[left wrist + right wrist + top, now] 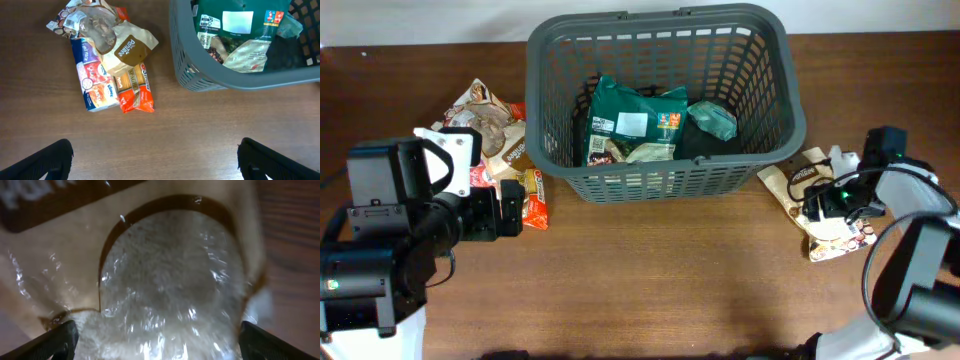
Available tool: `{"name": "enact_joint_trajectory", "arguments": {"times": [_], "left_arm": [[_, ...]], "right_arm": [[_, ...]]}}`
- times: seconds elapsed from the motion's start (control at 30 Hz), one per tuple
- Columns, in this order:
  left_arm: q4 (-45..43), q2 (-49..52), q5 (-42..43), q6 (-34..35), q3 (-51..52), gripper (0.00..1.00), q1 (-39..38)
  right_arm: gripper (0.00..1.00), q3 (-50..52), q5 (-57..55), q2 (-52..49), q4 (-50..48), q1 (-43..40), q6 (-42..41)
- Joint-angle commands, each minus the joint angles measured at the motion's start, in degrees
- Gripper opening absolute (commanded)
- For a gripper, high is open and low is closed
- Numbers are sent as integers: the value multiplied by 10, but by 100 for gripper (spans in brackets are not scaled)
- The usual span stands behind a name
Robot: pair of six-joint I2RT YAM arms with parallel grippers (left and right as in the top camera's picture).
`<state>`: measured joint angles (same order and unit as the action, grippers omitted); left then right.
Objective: Pack container
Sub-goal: 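Grasp the Pantree bag with the right gripper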
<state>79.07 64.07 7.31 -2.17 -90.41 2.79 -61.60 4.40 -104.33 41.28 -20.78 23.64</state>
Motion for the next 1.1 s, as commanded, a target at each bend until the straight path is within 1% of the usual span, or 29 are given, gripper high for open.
{"name": "enact_joint_trajectory", "arguments": {"times": [0.0,0.1,0.13,0.17,0.23,0.27,0.43,0.5,0.57,0.6,0.67,0.87,0.93,0.97,1.07], "left_arm": [[-1,-1,9,-9,1,99,4],[-1,-1,8,-9,1,99,4],[-1,-1,9,-9,1,99,4],[-1,-1,9,-9,1,99,4],[-1,-1,8,-9,1,99,4],[-1,-1,9,-9,1,99,4],[-1,-1,8,-9,1,99,4],[-1,-1,9,-9,1,99,4],[-1,-1,8,-9,1,99,4],[-1,-1,9,-9,1,99,4],[-1,-1,9,-9,1,99,4],[-1,-1,9,-9,1,99,4],[-1,-1,9,-9,1,99,4],[-1,-1,9,-9,1,99,4],[-1,-1,8,-9,1,99,4]], "right_arm": [[99,6,-7,-36,-5,-2,17],[99,6,-19,-60,-9,-2,16],[95,6,-19,-67,-9,-2,16],[88,6,-20,-72,-10,-2,16],[82,6,-20,-75,-10,-2,16],[76,6,-20,-75,-11,-2,16],[57,6,-20,-75,-12,-2,16],[39,6,-20,-75,-12,-2,14],[17,6,-19,-75,-12,-2,14],[11,6,-17,-75,-12,-2,14],[4,6,-14,-75,-11,-2,14],[4,1,-7,-73,-9,-2,-32],[4,-18,9,-69,5,-2,-56],[3,-35,14,-67,15,-2,-75],[4,-115,15,-59,62,-2,-186]]}}
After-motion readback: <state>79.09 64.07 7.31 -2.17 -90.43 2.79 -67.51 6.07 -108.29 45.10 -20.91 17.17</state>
